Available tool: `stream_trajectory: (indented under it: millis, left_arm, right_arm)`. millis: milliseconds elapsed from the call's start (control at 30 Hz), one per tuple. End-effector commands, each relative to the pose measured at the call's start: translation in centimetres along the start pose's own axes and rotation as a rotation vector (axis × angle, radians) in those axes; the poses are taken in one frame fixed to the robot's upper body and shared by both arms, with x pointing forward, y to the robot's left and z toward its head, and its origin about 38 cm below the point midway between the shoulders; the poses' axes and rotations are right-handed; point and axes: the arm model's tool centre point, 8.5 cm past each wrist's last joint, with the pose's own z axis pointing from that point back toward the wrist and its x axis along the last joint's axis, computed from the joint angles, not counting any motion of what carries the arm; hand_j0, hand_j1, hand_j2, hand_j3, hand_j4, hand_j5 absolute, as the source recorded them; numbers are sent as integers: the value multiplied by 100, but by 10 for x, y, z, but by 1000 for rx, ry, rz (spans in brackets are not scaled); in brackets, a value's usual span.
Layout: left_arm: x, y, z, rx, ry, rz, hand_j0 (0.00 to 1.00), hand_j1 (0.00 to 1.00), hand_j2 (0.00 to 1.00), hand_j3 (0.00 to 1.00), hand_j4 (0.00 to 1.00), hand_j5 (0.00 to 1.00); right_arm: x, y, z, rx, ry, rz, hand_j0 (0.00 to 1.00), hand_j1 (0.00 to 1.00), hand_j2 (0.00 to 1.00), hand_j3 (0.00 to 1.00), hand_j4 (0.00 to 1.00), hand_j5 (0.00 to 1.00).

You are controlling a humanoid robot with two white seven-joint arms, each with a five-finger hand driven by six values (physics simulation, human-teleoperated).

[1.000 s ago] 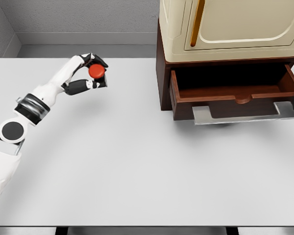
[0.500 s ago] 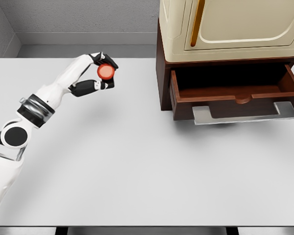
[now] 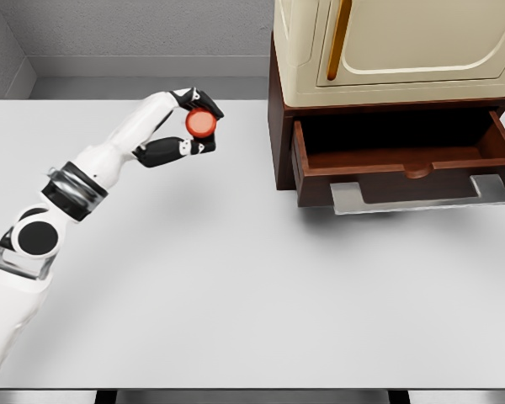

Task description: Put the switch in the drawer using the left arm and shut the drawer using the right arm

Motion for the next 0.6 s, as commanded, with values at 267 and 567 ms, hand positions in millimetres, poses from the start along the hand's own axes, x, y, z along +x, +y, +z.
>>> stream_trajectory:
  millis: [267,567]
  left_arm:
    - [28,-11,-25,-2,-102,-28,44,44,44,44,44,44]
    - [46,-22,-43,3,-143,-52,44,44,44,44,44,44]
  right_arm:
    - [15,-4,-9,-37,-42,-21,24,24,24,24,24,24]
    - [14,-5,-10,-37,-41,-18,24,24,24,24,24,24]
